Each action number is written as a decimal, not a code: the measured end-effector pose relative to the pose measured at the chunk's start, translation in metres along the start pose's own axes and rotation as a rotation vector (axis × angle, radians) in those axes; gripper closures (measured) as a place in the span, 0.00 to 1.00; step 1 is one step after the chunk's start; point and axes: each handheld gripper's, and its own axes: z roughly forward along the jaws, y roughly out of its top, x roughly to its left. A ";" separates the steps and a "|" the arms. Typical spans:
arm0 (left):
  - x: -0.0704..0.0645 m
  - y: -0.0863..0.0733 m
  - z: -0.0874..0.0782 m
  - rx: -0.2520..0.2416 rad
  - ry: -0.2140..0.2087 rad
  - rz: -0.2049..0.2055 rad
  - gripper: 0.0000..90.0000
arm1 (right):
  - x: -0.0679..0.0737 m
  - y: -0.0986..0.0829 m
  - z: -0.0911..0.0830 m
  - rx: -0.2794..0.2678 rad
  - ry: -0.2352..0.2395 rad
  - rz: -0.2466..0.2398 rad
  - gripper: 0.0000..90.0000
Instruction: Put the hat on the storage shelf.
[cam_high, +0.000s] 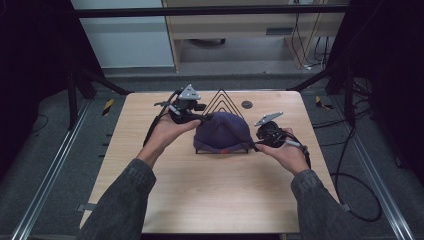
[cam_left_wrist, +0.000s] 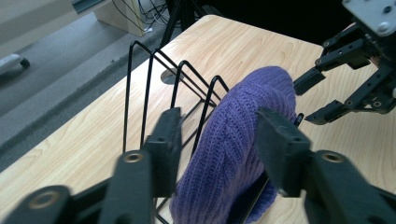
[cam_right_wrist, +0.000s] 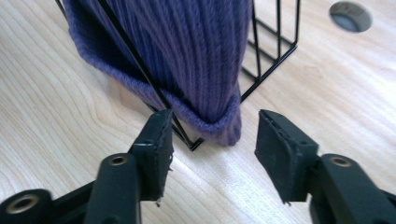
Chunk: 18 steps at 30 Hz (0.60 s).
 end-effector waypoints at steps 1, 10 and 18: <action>-0.001 0.000 0.000 0.007 0.006 0.005 0.52 | 0.001 0.001 -0.002 -0.007 -0.002 0.008 0.48; -0.016 0.004 -0.012 0.040 0.032 0.035 0.26 | 0.004 0.002 -0.020 -0.072 -0.050 0.021 0.30; -0.035 0.000 -0.023 0.076 0.040 0.045 0.12 | 0.010 0.002 -0.043 -0.131 -0.071 0.042 0.17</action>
